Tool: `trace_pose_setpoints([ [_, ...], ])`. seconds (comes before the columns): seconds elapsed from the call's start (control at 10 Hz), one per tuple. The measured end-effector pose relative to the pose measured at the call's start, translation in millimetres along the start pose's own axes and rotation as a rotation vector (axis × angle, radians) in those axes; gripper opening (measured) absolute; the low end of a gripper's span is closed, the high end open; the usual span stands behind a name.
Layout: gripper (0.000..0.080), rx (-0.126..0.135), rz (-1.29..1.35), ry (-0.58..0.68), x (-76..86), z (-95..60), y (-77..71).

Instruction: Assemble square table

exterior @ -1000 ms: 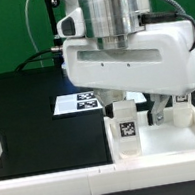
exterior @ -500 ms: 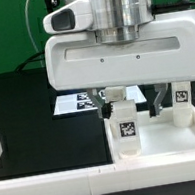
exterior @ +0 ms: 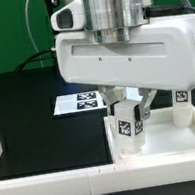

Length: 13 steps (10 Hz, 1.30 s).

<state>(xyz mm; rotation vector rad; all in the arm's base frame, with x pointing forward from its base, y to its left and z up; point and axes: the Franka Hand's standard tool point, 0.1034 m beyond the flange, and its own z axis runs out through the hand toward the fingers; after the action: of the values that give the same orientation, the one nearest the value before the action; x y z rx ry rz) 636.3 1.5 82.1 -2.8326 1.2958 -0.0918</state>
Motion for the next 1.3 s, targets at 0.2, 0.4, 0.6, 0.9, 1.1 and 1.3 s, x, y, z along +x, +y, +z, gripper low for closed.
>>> trace_pose_setpoints([
  [0.2, 0.0286, 0.010, 0.292, -0.012, 3.0, 1.1, 1.4],
  [0.4, 0.0286, 0.029, 0.506, -0.028, 4.7, 1.8, 2.6],
  [0.6, 0.0287, 0.029, 0.506, -0.028, 4.7, 1.8, 2.6],
  [0.9, 0.0499, 0.029, 0.506, -0.028, 4.7, 1.8, 2.6],
  [1.1, 0.0617, 0.029, 0.506, -0.028, 4.7, 1.8, 2.6],
  [1.3, 0.0648, 0.029, 0.506, -0.028, 4.7, 1.8, 2.6],
])
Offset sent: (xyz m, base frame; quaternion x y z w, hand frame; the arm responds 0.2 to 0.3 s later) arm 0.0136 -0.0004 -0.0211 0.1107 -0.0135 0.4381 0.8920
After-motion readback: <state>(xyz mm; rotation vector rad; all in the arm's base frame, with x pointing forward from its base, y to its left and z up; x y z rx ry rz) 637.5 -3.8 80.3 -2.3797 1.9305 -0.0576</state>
